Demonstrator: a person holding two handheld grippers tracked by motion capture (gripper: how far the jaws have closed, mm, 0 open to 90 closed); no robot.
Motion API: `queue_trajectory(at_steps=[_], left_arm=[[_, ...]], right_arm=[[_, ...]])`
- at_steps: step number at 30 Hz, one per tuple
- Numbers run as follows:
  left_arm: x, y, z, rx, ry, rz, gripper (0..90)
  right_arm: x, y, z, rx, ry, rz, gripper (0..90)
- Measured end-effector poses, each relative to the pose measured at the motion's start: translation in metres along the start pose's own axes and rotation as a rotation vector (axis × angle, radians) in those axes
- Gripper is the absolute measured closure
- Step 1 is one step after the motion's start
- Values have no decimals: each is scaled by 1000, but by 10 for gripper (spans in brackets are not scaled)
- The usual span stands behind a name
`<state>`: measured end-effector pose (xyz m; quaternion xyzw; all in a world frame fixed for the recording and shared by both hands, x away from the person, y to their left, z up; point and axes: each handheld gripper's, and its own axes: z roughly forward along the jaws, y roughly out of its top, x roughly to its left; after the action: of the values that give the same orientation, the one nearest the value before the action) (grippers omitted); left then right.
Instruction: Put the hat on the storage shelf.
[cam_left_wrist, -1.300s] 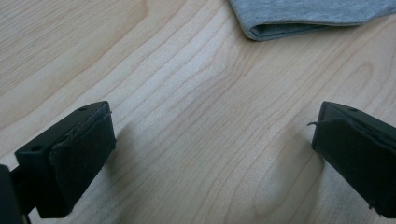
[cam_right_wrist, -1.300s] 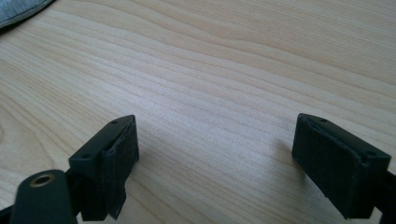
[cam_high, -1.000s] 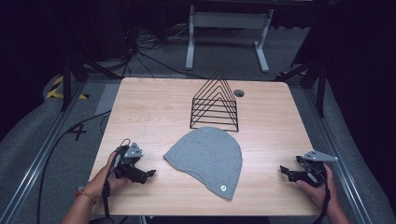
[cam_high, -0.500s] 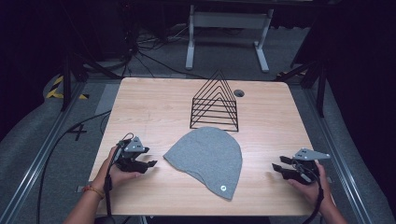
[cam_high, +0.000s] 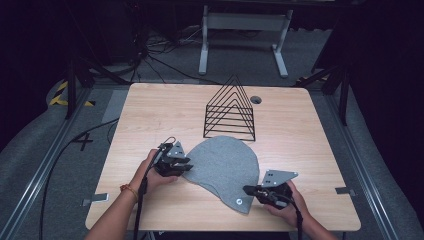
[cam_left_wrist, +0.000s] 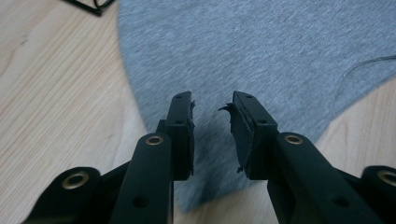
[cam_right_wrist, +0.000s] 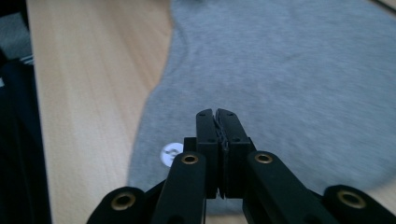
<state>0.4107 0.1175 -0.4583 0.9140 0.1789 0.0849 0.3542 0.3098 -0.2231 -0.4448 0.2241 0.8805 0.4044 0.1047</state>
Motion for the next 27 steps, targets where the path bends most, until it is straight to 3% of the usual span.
queue_trajectory(at_steps=[4,9,12,16,21,27], left_arm=[[-3,-1,5,9,-14,-2,699],[-7,-3,2,24,-24,-5,688],[-15,-5,1,21,-41,9,687],[-28,-7,2,2,-77,-11,680],[-49,-5,4,-7,-116,-27,681],[-70,-3,7,-26,-146,-40,689]], right_arm=[[12,0,13,44,27,-48,887],[10,-8,17,76,25,-50,886],[3,-11,12,94,17,-38,884],[-7,-17,3,106,31,-1,882],[-23,-31,-16,111,-15,50,881],[-28,-37,-27,132,-50,47,877]])
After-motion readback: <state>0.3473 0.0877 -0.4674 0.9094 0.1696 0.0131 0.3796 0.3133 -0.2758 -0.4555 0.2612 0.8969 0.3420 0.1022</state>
